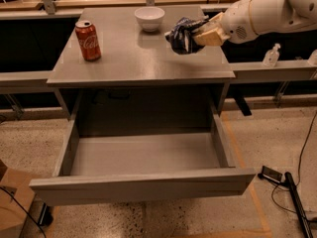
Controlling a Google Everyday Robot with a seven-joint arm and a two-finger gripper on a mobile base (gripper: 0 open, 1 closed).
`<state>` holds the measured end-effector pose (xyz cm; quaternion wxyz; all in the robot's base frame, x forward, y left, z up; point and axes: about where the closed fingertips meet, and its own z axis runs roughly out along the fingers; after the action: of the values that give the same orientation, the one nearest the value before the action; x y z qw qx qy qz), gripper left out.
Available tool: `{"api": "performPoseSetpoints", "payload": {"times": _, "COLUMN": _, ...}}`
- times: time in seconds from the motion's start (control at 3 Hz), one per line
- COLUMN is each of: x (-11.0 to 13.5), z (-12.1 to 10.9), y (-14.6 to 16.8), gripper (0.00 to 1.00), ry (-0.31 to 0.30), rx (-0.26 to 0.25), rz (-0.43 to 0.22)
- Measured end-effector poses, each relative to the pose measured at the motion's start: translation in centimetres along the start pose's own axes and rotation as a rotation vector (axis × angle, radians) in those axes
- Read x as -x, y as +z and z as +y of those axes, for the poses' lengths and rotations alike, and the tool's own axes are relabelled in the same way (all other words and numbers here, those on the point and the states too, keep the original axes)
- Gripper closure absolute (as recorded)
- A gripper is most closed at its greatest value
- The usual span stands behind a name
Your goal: Place blue chip bag into top drawer
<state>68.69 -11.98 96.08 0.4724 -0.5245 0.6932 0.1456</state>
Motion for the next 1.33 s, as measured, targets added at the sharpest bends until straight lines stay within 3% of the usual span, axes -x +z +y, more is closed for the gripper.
{"api": "performPoseSetpoints", "payload": {"times": 0.33, "x": 0.1, "z": 0.0, "y": 0.4, "gripper": 1.00, "ry": 0.003, "rx": 0.015, "rz": 0.003}}
{"api": "performPoseSetpoints", "payload": {"times": 0.67, "x": 1.0, "z": 2.3, "y": -0.8, "gripper": 1.00, "ry": -0.043, "rx": 0.082, "rz": 0.034}}
{"api": "performPoseSetpoints", "payload": {"times": 1.0, "x": 2.4, "z": 6.8, "y": -3.8, "gripper": 1.00, "ry": -0.093, "rx": 0.148, "rz": 0.034}}
{"api": "performPoseSetpoints", "payload": {"times": 1.33, "x": 1.9, "z": 12.8, "y": -5.9, "gripper": 1.00, "ry": -0.099, "rx": 0.219, "rz": 0.016}}
